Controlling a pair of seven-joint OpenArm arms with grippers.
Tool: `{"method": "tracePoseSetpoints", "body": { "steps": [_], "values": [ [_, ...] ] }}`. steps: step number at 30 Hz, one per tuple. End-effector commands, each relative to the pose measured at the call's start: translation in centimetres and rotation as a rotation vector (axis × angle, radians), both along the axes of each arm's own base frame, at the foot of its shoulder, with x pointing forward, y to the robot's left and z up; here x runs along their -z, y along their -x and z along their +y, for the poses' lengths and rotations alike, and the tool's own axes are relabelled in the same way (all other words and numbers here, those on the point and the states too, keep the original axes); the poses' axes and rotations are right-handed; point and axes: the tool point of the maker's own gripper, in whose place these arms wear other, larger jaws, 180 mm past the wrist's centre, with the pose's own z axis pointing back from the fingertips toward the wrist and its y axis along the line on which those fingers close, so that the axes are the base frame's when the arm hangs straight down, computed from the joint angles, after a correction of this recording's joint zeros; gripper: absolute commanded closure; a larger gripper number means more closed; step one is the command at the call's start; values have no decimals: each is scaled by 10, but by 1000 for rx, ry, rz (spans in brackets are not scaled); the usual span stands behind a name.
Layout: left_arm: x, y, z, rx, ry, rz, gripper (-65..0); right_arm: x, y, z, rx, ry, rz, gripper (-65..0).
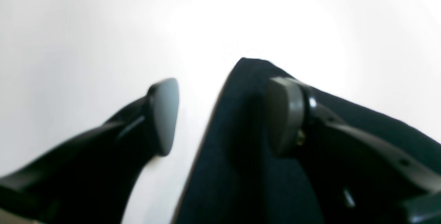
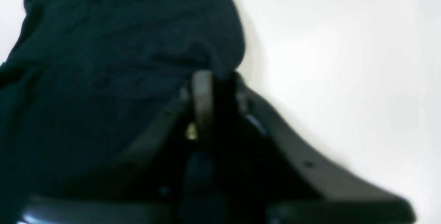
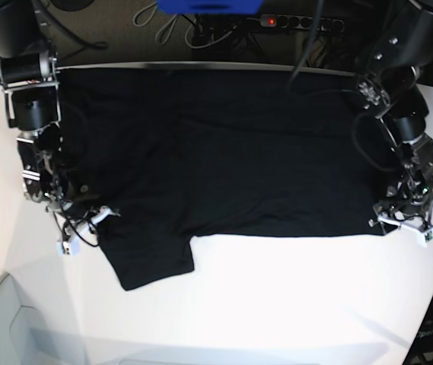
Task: Layout the t-shirt on the table in an organized manner, then fold the t-shirt properly
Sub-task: 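Grasp the opposite shirt edge corners with both grippers, then fold the held edge over onto the other half with both grippers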
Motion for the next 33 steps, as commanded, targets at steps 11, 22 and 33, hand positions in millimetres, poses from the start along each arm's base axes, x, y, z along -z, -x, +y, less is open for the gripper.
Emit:
{"method": "tracePoseSetpoints", "body": {
  "steps": [11, 22, 33],
  "values": [
    [-5, -32, -28, 113, -56, -44, -385, 24, 24, 3, -30, 20, 115, 0],
    [7, -27, -34, 116, -26, -12, 0, 21, 20, 2, -28, 21, 106, 0],
    [-55, -42, -22, 127, -129, -67, -1, -41, -4, 4, -41, 23, -87, 0]
  ]
}}
